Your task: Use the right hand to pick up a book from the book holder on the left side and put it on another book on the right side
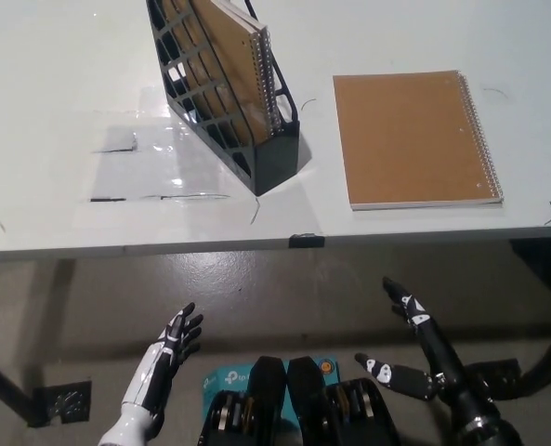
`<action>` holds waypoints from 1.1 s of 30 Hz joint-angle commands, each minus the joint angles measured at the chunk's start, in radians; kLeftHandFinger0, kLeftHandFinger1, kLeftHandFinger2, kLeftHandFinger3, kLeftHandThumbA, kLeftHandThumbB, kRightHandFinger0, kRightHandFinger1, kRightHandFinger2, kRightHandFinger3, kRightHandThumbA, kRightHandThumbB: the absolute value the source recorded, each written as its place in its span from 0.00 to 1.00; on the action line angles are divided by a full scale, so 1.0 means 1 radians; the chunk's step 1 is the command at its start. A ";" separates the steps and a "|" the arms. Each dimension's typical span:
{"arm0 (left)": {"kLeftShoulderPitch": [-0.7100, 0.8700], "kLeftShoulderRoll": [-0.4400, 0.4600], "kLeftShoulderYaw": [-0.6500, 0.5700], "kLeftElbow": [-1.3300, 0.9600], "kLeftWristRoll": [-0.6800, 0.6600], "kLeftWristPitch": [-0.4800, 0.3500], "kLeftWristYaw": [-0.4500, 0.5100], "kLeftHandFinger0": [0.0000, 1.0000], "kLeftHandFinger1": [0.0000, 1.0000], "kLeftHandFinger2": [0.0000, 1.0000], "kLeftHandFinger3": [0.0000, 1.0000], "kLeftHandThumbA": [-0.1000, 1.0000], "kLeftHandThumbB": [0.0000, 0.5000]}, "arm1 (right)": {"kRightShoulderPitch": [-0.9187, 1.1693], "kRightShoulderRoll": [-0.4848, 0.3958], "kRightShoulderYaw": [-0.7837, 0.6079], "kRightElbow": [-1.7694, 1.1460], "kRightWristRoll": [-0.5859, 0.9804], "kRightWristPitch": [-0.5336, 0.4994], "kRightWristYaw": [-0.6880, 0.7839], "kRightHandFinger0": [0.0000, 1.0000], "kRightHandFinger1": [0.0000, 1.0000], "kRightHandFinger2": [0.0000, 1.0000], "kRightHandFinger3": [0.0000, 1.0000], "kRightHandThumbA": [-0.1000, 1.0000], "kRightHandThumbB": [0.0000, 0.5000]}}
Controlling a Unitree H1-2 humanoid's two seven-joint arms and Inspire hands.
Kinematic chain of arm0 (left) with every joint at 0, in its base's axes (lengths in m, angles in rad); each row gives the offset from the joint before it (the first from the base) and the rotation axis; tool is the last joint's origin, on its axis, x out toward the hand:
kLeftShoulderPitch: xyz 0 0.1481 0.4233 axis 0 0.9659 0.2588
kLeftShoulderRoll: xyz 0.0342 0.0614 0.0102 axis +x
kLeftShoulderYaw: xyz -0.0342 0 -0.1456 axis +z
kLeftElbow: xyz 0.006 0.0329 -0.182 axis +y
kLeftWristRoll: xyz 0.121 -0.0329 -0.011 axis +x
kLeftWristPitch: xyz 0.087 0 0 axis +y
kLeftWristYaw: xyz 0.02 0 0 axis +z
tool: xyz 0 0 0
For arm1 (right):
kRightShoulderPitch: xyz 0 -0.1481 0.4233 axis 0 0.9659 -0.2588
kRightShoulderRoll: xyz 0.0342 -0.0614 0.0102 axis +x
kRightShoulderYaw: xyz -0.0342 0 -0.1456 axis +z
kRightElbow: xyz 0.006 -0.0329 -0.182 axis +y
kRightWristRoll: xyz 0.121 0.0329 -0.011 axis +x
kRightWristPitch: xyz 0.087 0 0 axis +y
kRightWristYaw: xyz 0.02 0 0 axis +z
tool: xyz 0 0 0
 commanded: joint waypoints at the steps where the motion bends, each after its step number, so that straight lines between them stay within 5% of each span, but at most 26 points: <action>1: -0.004 0.006 -0.003 -0.008 -0.011 -0.044 -0.021 1.00 1.00 1.00 1.00 1.00 0.25 | -0.003 0.064 -0.014 -0.242 -0.043 -0.051 -0.057 1.00 1.00 1.00 1.00 0.74 0.27; 7: 0.008 0.001 -0.009 -0.002 -0.006 -0.048 -0.020 1.00 1.00 1.00 1.00 1.00 0.26 | -0.085 0.092 -0.020 -0.431 -0.041 0.065 -0.015 1.00 1.00 1.00 1.00 0.81 0.31; 12: 0.012 0.003 -0.012 -0.004 -0.009 -0.054 -0.023 1.00 1.00 1.00 1.00 1.00 0.26 | -0.243 0.119 -0.031 -0.450 -0.034 0.156 -0.003 0.98 1.00 1.00 1.00 0.78 0.37; 22: 0.005 0.006 -0.016 -0.017 -0.013 -0.045 -0.026 1.00 1.00 1.00 1.00 1.00 0.30 | -0.521 0.127 -0.071 -0.142 -0.043 0.160 -0.037 1.00 1.00 1.00 1.00 0.87 0.51; 33: 0.005 0.006 -0.016 -0.010 -0.005 -0.062 -0.030 1.00 1.00 1.00 1.00 1.00 0.30 | -0.691 0.110 -0.074 0.114 -0.070 0.112 -0.073 1.00 1.00 1.00 1.00 0.88 0.51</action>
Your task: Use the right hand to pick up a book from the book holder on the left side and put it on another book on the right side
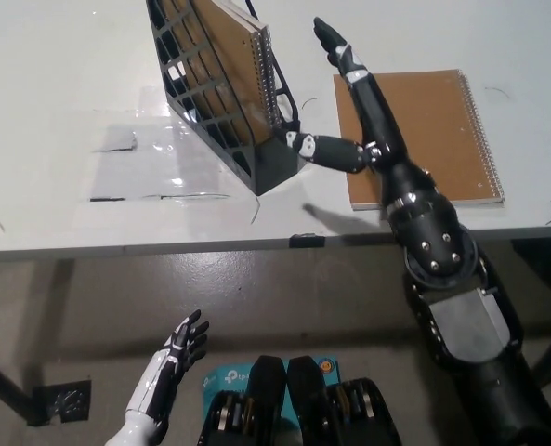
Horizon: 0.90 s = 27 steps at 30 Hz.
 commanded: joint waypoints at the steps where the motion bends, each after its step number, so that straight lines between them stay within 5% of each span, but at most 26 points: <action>1: -0.002 0.008 -0.002 -0.019 -0.003 -0.036 -0.014 1.00 1.00 1.00 1.00 1.00 0.29 | -0.090 0.007 -0.011 0.051 -0.010 -0.047 -0.043 1.00 1.00 1.00 1.00 0.88 0.51; 27: 0.004 0.021 -0.019 -0.019 0.009 -0.039 -0.014 1.00 1.00 1.00 1.00 1.00 0.20 | -0.181 0.049 0.012 0.176 -0.006 -0.016 -0.029 1.00 1.00 1.00 1.00 0.91 0.52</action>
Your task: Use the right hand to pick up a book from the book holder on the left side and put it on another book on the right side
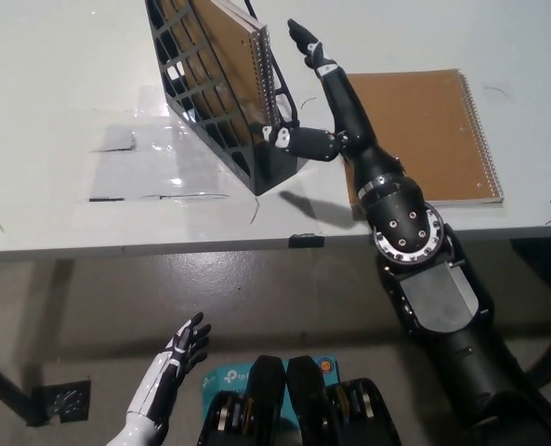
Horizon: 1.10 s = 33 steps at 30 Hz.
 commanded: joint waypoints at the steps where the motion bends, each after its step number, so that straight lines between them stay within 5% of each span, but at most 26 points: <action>1: -0.001 0.010 -0.003 -0.015 0.007 -0.036 -0.012 1.00 1.00 1.00 1.00 1.00 0.21 | -0.092 0.011 0.009 0.001 -0.009 -0.002 -0.003 1.00 1.00 1.00 1.00 0.91 0.50; 33: 0.001 0.025 -0.014 -0.037 0.024 -0.041 -0.015 1.00 1.00 1.00 1.00 1.00 0.21 | -0.196 0.044 0.003 0.153 0.018 0.032 0.021 0.93 1.00 1.00 1.00 0.96 0.55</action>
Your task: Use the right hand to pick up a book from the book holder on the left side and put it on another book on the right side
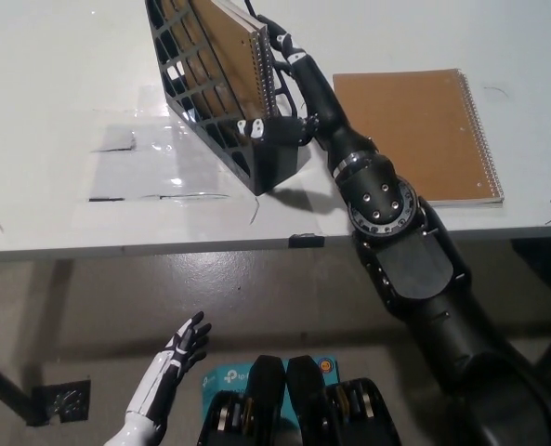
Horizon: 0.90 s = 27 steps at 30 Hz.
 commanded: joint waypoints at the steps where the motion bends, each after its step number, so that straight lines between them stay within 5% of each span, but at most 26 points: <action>1: 0.001 0.013 -0.005 -0.026 0.009 -0.036 -0.014 1.00 1.00 1.00 1.00 1.00 0.21 | -0.080 0.020 0.003 -0.026 0.012 0.027 0.012 0.94 1.00 1.00 1.00 0.96 0.55; 17: 0.005 0.017 -0.008 -0.032 0.005 -0.037 -0.018 1.00 1.00 1.00 1.00 1.00 0.22 | -0.104 0.033 -0.012 0.007 0.033 0.049 0.025 0.97 1.00 1.00 1.00 0.97 0.61; 27: 0.002 0.017 -0.009 -0.034 0.001 -0.026 -0.021 1.00 1.00 1.00 1.00 1.00 0.22 | -0.136 0.042 -0.021 0.070 0.049 0.015 0.025 0.88 0.95 1.00 1.00 0.95 0.58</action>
